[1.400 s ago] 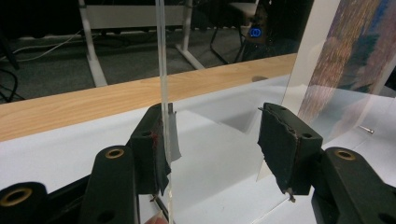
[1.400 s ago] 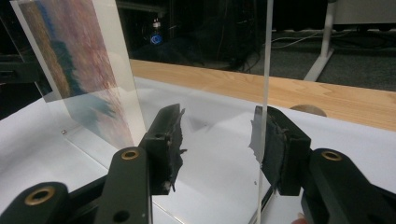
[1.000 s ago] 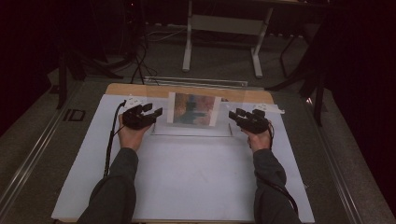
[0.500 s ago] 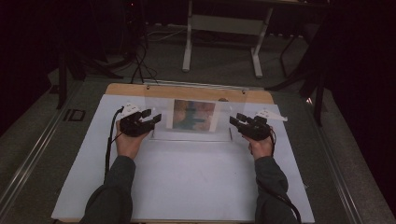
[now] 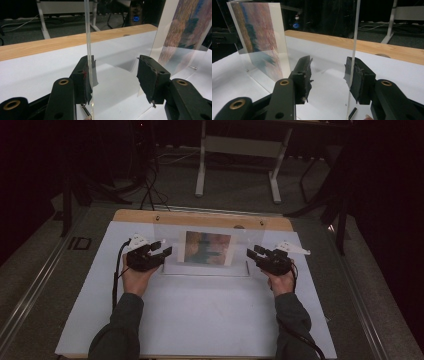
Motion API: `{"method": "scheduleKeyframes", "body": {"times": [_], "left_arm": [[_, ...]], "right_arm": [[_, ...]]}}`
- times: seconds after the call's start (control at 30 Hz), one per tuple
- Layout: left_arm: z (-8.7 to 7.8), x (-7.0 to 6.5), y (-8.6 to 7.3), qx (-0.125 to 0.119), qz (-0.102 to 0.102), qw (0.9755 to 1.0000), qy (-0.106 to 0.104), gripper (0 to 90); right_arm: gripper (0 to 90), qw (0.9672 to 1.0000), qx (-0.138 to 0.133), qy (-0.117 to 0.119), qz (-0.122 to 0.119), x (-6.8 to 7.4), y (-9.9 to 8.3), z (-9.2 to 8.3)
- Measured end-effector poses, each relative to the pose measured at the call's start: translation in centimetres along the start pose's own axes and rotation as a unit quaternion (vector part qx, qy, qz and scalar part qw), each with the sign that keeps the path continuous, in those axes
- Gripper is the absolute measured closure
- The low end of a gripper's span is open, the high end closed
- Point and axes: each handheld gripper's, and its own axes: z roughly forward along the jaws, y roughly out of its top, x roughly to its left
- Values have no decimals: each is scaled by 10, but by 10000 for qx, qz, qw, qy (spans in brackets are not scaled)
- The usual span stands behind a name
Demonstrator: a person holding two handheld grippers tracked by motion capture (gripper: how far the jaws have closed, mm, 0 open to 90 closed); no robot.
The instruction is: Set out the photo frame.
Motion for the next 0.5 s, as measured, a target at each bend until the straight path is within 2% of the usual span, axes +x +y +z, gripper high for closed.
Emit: {"method": "scheduleKeyframes", "body": {"times": [0.5], "left_arm": [[-12,-8,-6,12,21,10000,-26,473]], "right_arm": [[547,10000,-25,47,-72,9,-6,-11]]}}
